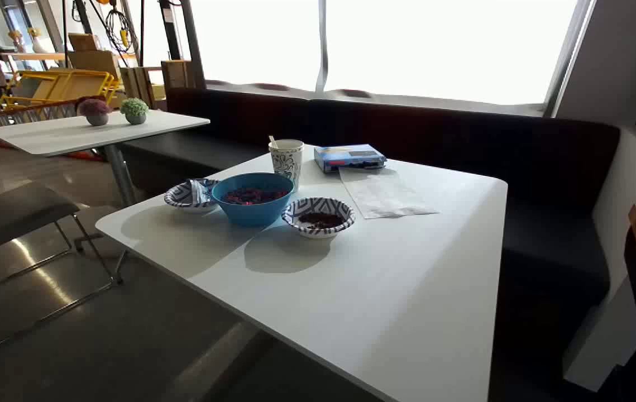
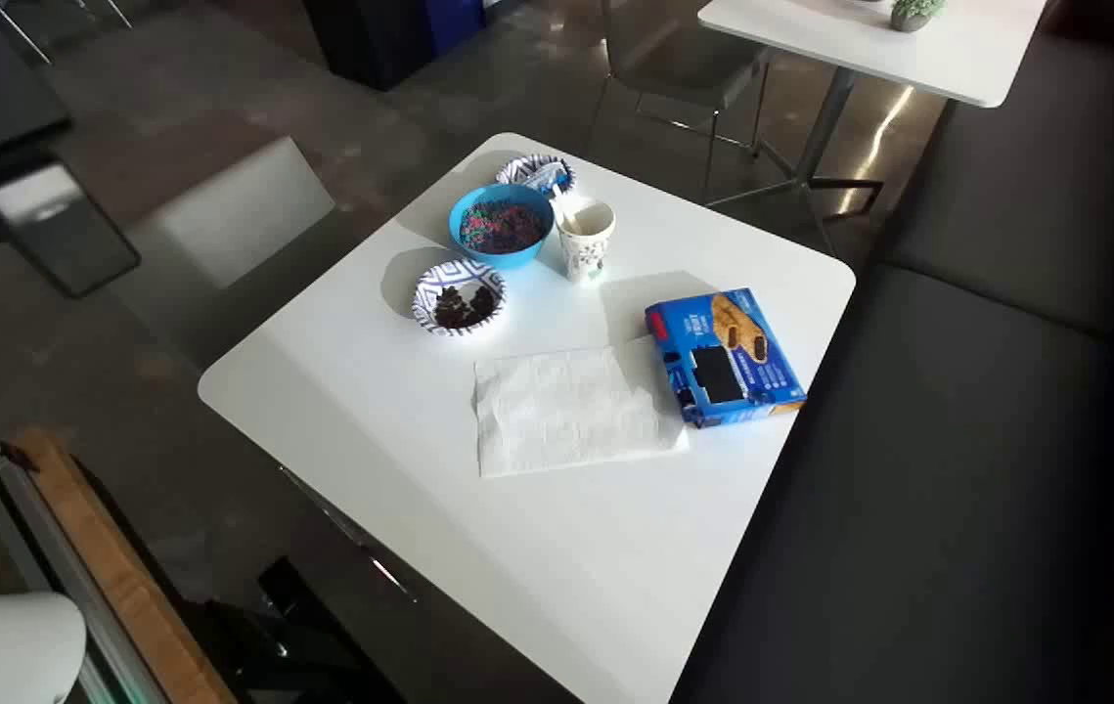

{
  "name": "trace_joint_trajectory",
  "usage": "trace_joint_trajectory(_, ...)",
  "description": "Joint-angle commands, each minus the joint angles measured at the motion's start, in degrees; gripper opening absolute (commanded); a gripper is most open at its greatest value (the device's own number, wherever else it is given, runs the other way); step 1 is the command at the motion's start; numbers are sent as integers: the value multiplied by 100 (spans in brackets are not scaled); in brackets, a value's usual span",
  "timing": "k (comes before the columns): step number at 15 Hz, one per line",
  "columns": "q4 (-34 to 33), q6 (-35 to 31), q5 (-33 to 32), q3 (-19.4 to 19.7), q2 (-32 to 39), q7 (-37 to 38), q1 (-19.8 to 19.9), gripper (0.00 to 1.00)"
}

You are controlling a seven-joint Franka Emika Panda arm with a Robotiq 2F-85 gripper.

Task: Move the blue bowl to the right.

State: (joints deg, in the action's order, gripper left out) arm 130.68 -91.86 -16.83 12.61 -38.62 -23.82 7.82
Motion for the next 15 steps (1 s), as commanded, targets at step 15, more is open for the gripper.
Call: trace_joint_trajectory(15,-26,-346,939,-75,603,-162,-881,100)
